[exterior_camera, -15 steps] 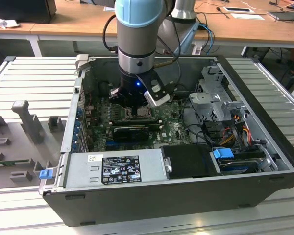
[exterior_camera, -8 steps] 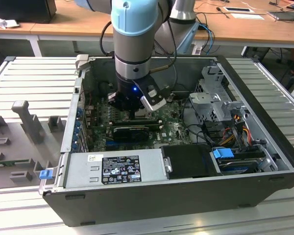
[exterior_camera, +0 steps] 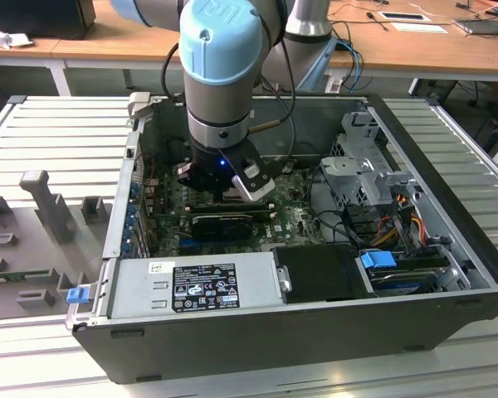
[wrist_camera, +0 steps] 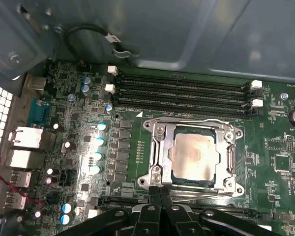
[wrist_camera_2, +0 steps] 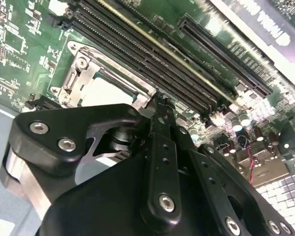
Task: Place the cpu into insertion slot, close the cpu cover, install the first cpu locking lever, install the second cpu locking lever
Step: 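Install the second cpu locking lever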
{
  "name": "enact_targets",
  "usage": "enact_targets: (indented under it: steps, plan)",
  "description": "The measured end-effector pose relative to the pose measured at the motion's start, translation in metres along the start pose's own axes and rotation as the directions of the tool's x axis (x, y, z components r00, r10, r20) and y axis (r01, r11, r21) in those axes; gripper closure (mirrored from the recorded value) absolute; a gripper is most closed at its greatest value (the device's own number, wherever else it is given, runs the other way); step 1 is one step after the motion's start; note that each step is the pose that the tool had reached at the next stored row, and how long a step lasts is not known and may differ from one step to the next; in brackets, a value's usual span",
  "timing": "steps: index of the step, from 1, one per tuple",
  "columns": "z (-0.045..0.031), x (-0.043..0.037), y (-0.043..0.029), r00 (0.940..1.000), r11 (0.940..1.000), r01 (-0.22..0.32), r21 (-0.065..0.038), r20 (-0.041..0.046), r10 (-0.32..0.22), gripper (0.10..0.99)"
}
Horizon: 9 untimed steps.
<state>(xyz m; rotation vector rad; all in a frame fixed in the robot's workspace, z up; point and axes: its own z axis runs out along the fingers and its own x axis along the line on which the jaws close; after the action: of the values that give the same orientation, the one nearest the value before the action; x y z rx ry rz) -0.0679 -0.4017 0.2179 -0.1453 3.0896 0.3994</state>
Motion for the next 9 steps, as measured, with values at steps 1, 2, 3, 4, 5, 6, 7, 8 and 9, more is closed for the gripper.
enact_targets:
  steps: [1, 2, 3, 4, 5, 6, 7, 8, 9]
  plan:
    - [-0.0005, 0.0007, -0.0022, 1.0000, 1.0000, 0.000, -0.007, 0.0006, 0.000, 0.980]
    - [-0.0008, 0.0012, -0.0041, 1.0000, 0.9999, 0.000, -0.015, 0.0014, 0.000, 0.980]
    - [-0.0011, 0.0020, -0.0063, 1.0000, 0.9997, 0.000, -0.024, 0.0023, 0.000, 0.980]
    - [-0.0009, 0.0037, -0.0080, 1.0000, 0.9994, 0.000, -0.034, 0.0032, 0.001, 0.980]
    - [0.0001, 0.0050, -0.0086, 1.0000, 0.9993, 0.000, -0.039, 0.0036, 0.001, 0.980]
    - [0.0013, 0.0056, -0.0089, 1.0000, 0.9992, 0.000, -0.041, 0.0039, 0.001, 0.980]
    - [0.0027, 0.0064, -0.0094, 1.0000, 0.9992, 0.000, -0.041, 0.0039, 0.001, 0.980]
    - [0.0043, 0.0070, -0.0098, 1.0000, 0.9992, 0.000, -0.041, 0.0038, 0.001, 0.980]
    - [0.0061, 0.0070, -0.0103, 1.0000, 0.9992, 0.000, -0.041, 0.0038, 0.001, 0.980]
